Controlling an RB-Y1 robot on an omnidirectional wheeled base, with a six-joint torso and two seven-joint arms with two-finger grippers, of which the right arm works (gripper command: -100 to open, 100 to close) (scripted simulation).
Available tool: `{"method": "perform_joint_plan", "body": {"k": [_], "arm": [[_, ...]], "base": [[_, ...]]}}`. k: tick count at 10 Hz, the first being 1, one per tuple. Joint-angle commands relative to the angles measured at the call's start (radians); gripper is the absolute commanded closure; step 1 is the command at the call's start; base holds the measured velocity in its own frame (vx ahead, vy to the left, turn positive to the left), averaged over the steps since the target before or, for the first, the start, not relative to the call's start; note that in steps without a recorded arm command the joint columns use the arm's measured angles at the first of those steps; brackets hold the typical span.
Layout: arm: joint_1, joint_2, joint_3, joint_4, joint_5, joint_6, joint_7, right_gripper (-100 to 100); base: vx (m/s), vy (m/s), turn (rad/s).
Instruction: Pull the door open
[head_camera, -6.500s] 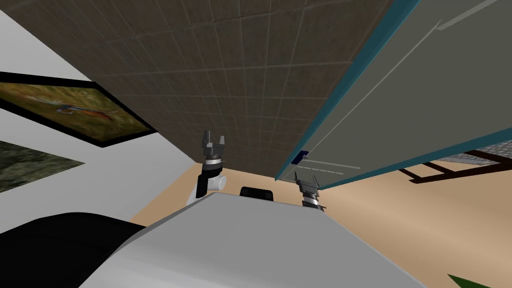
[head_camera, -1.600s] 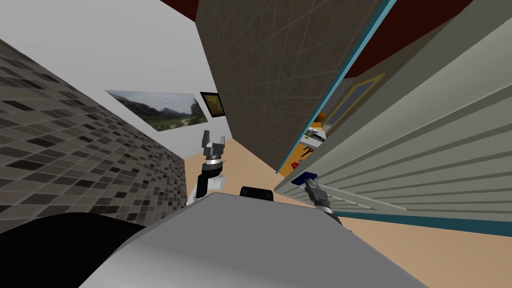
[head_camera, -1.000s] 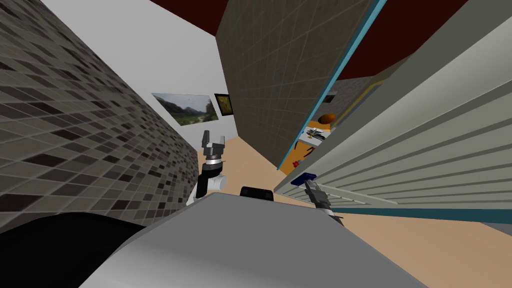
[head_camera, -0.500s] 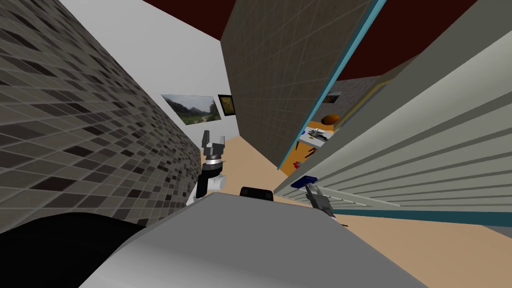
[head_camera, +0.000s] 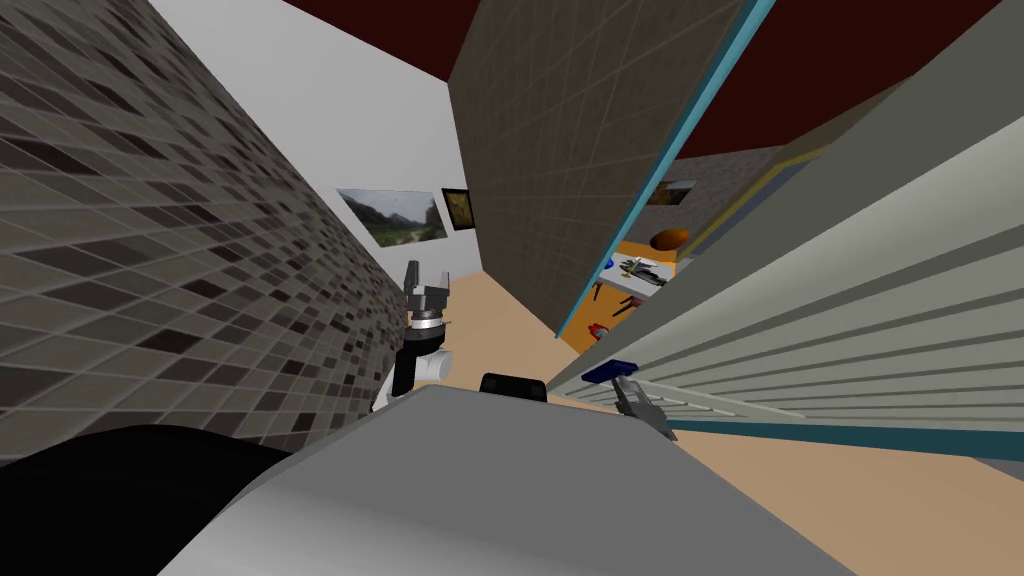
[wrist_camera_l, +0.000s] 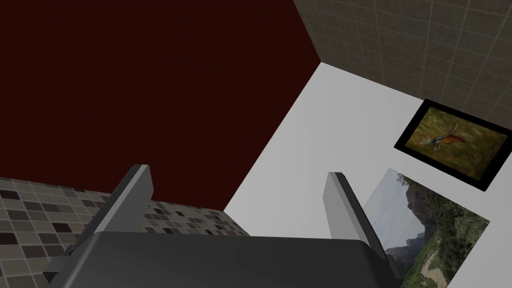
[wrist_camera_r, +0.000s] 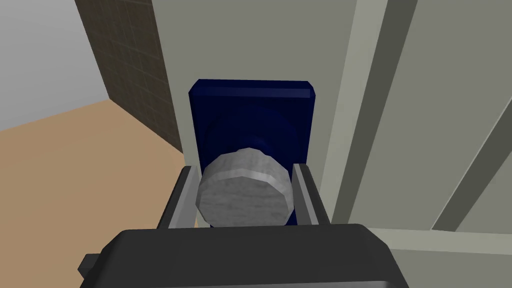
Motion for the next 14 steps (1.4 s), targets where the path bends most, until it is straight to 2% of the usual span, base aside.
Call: {"method": "perform_joint_plan", "body": {"k": [1,2,5,6,7,9,10,13,14], "arm": [[0.008,0.002,0.019,0.01,0.021,-0.031,-0.008,100],[0.023,-0.005,0.032,0.012,0.036,-0.056,-0.015,100],[0.041,-0.014,0.049,0.015,0.056,-0.088,-0.023,100],[0.038,-0.011,0.047,0.012,0.052,-0.074,-0.018,100],[0.052,-0.001,0.057,0.041,0.06,-0.11,-0.027,100],[0.063,0.006,0.063,0.06,0.065,-0.136,-0.032,100],[0.075,0.015,0.07,0.084,0.07,-0.168,-0.039,100],[0.098,0.031,0.083,0.126,0.081,-0.223,-0.051,100],[0.114,0.042,0.092,0.156,0.088,-0.264,-0.06,100]], "base": [[-0.085,-0.041,0.042],[-0.124,-0.063,0.046],[-0.132,-0.058,0.015],[-0.07,-0.009,0.013],[0.052,-0.001,0.191],[0.074,-0.006,0.138],[0.057,0.0,0.166],[0.017,-0.006,0.137],[-0.007,-0.008,0.222]]}}
